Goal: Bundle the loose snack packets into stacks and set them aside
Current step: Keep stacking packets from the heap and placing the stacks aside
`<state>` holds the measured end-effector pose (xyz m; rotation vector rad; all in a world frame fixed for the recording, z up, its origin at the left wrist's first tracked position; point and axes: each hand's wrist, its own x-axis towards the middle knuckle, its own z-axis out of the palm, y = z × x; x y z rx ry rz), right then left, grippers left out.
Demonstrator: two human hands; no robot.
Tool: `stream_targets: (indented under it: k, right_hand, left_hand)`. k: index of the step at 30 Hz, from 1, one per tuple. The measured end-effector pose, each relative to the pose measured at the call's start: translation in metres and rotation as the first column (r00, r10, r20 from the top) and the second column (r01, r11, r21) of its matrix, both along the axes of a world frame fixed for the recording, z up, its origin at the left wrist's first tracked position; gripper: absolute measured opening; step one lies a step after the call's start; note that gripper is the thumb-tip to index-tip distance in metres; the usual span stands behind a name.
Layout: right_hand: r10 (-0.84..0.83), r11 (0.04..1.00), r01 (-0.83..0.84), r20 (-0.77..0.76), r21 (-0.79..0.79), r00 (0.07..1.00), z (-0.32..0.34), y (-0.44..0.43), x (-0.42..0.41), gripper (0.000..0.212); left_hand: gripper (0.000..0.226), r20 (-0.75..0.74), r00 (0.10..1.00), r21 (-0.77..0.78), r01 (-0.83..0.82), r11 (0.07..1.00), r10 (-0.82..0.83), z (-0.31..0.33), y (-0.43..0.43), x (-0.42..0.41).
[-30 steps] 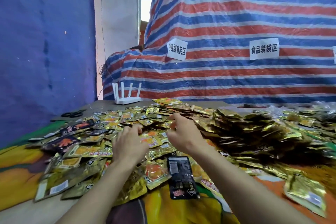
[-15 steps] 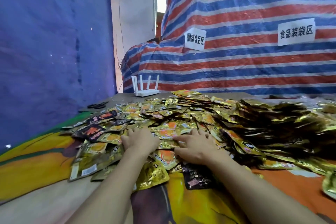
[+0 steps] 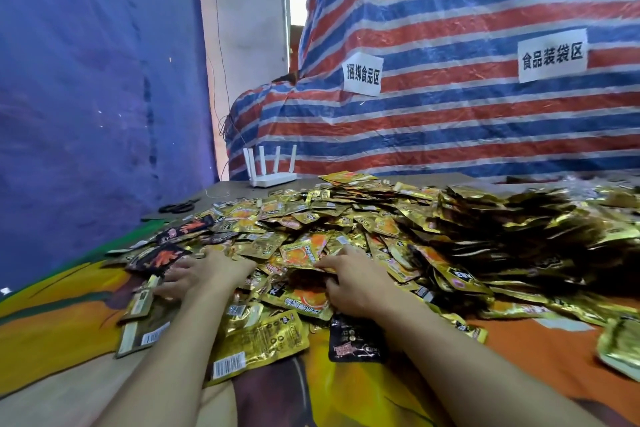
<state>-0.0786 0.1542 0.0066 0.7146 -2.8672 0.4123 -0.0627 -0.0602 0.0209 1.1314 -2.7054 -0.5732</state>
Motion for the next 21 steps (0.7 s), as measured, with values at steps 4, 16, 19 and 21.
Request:
stream_targets:
  k: [4,16,19,21]
  right_hand:
    - [-0.011,0.995,0.002,-0.088,-0.097,0.996,0.001,0.006,0.002,0.020]
    - [-0.101,0.872,0.025,-0.131,-0.489,0.986,0.007,0.018,0.000,0.008]
    - [-0.125,0.705,0.043,-0.064,-0.708,0.990,0.008,0.022,-0.003,0.007]
    - [-0.130,0.634,0.051,-0.041,-0.772,0.991,0.008,0.024,-0.004,0.006]
  left_hand:
    - [0.051,-0.125,0.992,-0.063,-0.024,0.998,0.016,0.002,-0.005,-0.002]
    - [0.053,-0.662,0.749,0.211,0.221,0.952,-0.027,0.015,0.015,-0.006]
    - [0.047,-0.785,0.612,0.225,0.417,0.881,-0.090,0.020,0.023,-0.003]
    - [0.041,-0.837,0.541,0.285,0.554,0.782,-0.079,0.023,0.026,0.000]
